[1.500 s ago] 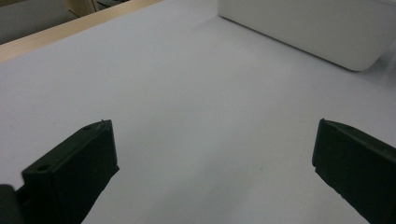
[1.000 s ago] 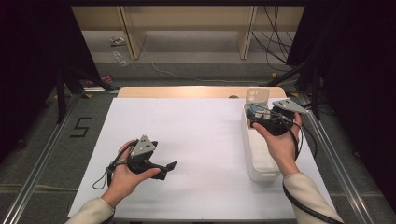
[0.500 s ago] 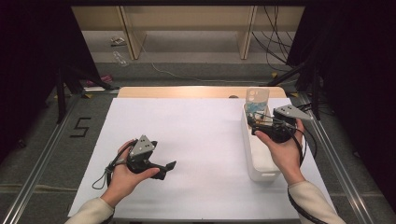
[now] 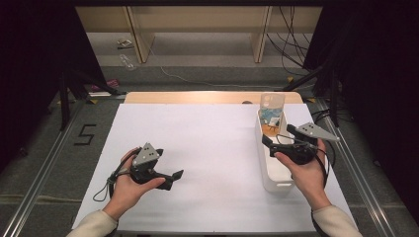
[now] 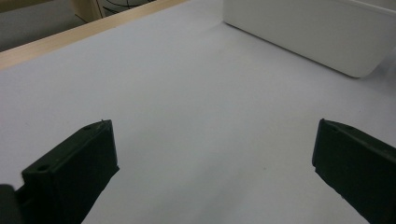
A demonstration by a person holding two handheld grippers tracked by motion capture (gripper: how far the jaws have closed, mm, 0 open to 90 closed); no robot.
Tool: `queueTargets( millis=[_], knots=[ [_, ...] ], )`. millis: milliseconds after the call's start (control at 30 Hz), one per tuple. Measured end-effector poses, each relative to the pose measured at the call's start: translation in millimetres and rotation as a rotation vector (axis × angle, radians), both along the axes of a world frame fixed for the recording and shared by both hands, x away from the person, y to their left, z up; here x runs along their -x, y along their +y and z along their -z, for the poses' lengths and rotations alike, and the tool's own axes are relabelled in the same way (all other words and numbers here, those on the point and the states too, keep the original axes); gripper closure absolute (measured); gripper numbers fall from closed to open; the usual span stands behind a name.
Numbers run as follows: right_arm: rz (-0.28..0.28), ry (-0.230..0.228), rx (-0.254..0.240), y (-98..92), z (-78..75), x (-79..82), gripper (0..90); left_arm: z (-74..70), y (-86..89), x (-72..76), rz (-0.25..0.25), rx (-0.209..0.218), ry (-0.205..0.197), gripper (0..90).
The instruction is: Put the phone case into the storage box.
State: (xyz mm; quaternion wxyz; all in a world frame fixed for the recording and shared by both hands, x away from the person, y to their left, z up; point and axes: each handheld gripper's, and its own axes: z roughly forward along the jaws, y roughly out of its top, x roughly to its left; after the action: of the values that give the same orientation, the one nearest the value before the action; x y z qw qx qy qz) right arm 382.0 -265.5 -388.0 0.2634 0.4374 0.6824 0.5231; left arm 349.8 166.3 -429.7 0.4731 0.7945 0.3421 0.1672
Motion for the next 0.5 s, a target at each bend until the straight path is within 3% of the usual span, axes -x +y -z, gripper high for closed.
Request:
queueTargets(
  millis=[500],
  knots=[
    [-0.067,-0.016,0.000,-6.1,12.0,24.8,3.5,-0.7,6.1,4.1,-0.003,0.015,-0.003,0.0]
  ],
)
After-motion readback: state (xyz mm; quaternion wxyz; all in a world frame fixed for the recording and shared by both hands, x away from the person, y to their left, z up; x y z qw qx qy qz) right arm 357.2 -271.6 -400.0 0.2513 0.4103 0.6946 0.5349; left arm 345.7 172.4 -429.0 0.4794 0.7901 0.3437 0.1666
